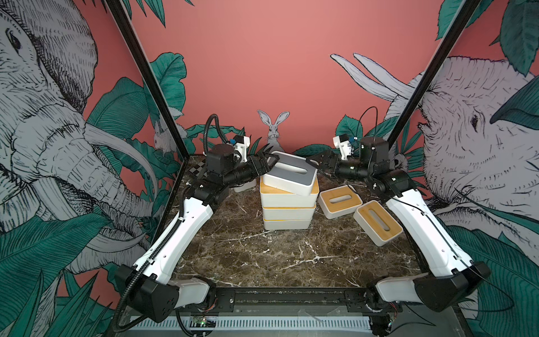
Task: Stack the tissue boxes
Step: Adjust the tissue box on the tissue box.
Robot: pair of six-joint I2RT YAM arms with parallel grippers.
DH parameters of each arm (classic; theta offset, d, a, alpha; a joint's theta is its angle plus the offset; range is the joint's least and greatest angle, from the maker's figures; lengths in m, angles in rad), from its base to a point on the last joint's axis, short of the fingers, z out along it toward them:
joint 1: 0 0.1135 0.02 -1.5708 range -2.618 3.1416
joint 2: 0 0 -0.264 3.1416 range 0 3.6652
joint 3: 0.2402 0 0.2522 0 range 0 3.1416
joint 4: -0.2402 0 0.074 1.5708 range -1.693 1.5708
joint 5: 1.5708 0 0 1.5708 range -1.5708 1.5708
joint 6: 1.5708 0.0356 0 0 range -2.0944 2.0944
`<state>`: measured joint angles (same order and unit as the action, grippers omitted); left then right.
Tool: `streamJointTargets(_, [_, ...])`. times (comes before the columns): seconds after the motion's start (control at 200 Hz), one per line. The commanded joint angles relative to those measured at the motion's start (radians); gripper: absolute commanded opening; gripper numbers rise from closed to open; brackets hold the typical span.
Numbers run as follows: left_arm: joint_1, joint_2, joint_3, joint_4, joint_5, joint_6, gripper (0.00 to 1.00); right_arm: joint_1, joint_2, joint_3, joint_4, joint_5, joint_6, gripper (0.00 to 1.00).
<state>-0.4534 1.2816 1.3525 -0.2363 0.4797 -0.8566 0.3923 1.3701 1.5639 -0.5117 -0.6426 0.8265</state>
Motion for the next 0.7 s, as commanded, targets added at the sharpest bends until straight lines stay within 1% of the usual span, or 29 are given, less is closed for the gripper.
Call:
streamJointTargets(0.0, [-0.031, -0.030, -0.011, 0.027, 0.038, -0.023, 0.99, 0.011, 0.019, 0.040, 0.049, -0.041, -0.003, 0.99])
streamJointTargets(0.365, [-0.053, -0.039, -0.036, 0.051, 0.027, -0.042, 0.99, 0.009, 0.069, 0.070, 0.068, -0.060, 0.011, 0.99])
streamJointTargets(0.695, [-0.066, -0.062, -0.049, 0.049, 0.013, -0.045, 0.99, 0.010, 0.075, 0.074, 0.074, -0.063, 0.014, 0.99])
